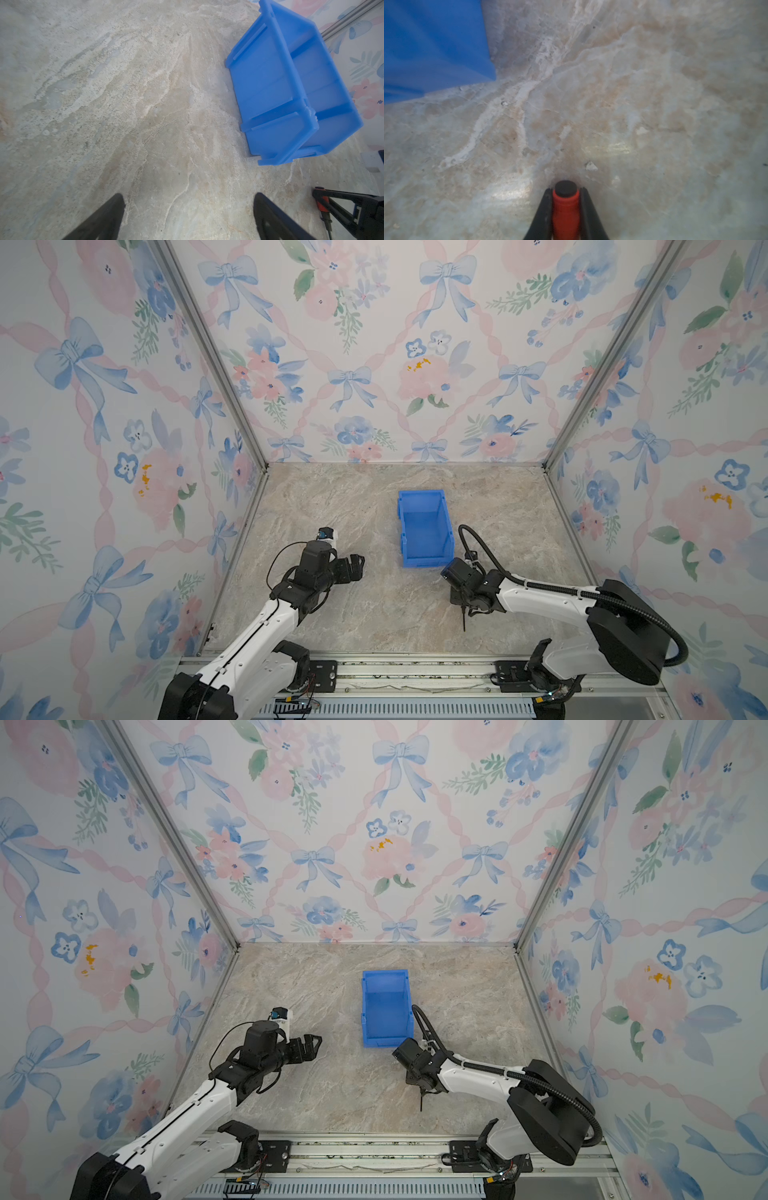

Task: Put the screwdriver in the bin
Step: 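Lift the screwdriver with the right gripper and carry it over the blue bin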

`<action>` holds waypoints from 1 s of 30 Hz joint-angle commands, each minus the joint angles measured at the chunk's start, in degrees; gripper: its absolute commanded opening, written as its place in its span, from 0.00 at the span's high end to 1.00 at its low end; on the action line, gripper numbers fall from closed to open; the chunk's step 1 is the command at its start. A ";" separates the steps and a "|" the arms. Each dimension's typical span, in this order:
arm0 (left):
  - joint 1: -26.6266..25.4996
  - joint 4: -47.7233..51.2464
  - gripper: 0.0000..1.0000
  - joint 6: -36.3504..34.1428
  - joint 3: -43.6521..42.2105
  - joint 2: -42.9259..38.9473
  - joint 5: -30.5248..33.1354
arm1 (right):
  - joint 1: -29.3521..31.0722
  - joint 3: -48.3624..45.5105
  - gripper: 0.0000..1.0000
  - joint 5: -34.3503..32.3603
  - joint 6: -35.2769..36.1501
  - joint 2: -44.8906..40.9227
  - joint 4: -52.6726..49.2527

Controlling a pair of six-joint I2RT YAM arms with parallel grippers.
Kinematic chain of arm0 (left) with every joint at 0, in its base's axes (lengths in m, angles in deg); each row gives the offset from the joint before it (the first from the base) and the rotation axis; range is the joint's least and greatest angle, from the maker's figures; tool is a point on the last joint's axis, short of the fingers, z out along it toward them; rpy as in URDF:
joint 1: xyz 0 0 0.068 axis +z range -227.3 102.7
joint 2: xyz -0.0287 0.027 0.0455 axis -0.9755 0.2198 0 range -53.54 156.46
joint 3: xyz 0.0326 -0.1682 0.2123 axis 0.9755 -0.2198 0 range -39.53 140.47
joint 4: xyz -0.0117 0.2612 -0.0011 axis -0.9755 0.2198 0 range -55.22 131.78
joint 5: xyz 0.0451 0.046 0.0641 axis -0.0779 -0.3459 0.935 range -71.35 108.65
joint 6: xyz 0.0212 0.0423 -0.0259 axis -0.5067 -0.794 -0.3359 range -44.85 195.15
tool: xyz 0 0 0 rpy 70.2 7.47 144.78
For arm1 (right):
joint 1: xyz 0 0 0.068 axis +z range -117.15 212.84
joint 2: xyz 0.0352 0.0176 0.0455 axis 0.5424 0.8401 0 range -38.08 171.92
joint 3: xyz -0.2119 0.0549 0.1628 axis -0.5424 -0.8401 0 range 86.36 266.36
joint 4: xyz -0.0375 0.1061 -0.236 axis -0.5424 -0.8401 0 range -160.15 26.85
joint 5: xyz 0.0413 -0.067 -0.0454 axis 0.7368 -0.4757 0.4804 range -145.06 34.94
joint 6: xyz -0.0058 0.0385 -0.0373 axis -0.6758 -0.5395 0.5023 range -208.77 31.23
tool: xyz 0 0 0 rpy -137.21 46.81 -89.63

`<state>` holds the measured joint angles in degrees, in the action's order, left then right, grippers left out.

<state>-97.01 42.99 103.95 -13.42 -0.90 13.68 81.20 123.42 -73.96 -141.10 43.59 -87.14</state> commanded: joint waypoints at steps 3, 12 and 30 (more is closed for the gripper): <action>-0.22 -0.59 0.02 0.38 -0.81 -1.31 0.52 | -0.37 0.48 0.94 2.10 1.58 1.33 -3.60; -0.20 -0.58 0.02 0.29 -0.44 -0.71 0.53 | 0.48 1.20 1.00 0.43 2.54 -1.36 -4.65; -0.18 -1.27 0.03 0.16 -0.66 -0.88 1.06 | 1.37 8.46 1.00 -2.28 6.26 -10.21 -10.84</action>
<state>-97.01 42.99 103.95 -13.44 -1.51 14.29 82.08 128.66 -74.22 -136.47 35.37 -94.75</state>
